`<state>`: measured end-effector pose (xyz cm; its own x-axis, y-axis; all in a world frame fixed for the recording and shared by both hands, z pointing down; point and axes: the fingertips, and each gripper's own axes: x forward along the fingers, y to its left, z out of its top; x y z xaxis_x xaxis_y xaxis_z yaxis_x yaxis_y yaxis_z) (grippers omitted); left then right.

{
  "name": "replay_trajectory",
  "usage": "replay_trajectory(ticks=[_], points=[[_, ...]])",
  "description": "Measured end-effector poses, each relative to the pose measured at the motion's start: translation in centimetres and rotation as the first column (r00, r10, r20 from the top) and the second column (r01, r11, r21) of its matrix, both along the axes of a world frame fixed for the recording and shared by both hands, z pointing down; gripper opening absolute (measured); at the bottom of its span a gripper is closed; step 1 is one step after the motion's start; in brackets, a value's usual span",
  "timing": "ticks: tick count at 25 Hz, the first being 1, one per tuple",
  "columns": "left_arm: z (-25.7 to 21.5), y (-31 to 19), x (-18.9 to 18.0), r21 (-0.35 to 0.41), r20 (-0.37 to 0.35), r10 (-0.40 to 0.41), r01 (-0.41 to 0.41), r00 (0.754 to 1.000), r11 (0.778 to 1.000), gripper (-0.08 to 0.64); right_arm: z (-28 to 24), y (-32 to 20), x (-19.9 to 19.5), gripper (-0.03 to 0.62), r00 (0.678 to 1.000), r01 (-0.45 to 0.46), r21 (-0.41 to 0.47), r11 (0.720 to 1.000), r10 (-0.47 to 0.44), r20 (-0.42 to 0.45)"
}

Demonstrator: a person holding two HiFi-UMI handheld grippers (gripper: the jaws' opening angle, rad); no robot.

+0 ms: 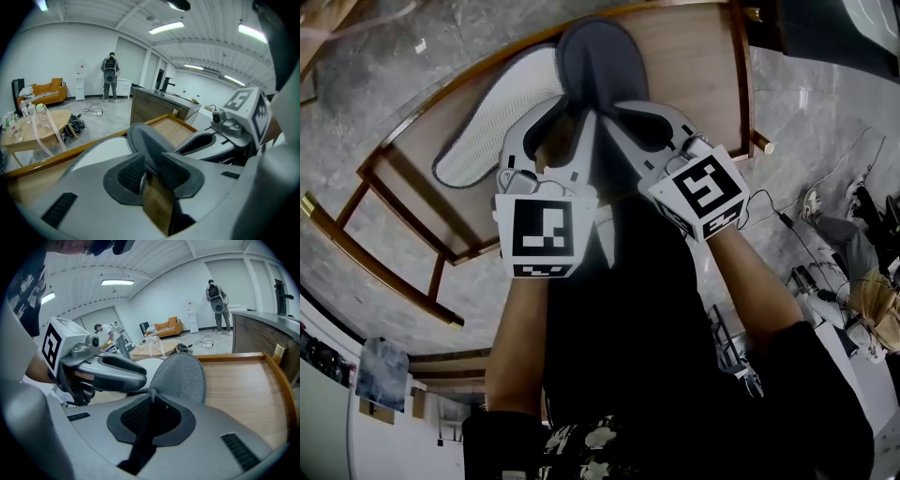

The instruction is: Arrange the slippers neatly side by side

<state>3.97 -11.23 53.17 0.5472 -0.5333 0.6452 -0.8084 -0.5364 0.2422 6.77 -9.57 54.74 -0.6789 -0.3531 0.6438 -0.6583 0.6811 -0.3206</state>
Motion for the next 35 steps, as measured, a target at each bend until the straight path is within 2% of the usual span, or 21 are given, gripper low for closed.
replay_trajectory(ticks=[5,9,14,16,19,23,25,30,35], points=[[-1.5,2.1,-2.9,-0.014,0.003,-0.033,0.033,0.999,0.999,0.125,-0.4,0.4,0.0,0.017,1.000,-0.006,-0.018,1.000,0.006,-0.011],[-2.8,1.0,-6.7,0.038,0.066,-0.037,0.035,0.997,0.999,0.156,-1.1,0.5,0.0,0.017,0.999,-0.044,-0.034,0.998,0.044,0.017],[-2.1,-1.0,-9.4,0.031,0.122,-0.033,0.029,0.992,0.999,0.196,-1.0,1.7,0.3,0.071,0.999,0.000,-0.008,1.000,0.000,-0.047],[-1.6,-1.6,-10.0,0.026,0.155,-0.016,0.012,0.988,1.000,0.204,-1.0,1.9,0.1,0.075,0.999,-0.004,-0.003,1.000,0.004,-0.042],[0.2,-1.6,-10.2,-0.034,0.194,0.053,-0.047,0.980,0.998,0.210,-0.5,2.1,0.5,0.064,0.998,-0.041,-0.016,0.999,0.040,-0.045],[2.2,-1.0,-10.9,-0.093,0.296,0.150,-0.128,0.943,0.987,0.216,0.9,2.5,1.6,0.017,0.989,-0.131,-0.051,0.990,0.127,-0.075],[2.2,-1.2,-10.8,-0.106,0.278,0.150,-0.125,0.949,0.987,0.219,1.9,2.6,2.4,0.004,0.983,-0.162,-0.081,0.983,0.153,-0.104],[3.0,-1.1,-10.7,-0.197,0.146,0.093,-0.063,0.985,0.978,0.219,2.3,2.6,2.6,0.000,0.983,-0.168,-0.102,0.980,0.159,-0.094],[2.9,-1.1,-10.9,-0.206,0.144,0.080,-0.049,0.986,0.977,0.215,2.2,2.6,2.5,0.000,0.982,-0.171,-0.098,0.980,0.161,-0.099]])
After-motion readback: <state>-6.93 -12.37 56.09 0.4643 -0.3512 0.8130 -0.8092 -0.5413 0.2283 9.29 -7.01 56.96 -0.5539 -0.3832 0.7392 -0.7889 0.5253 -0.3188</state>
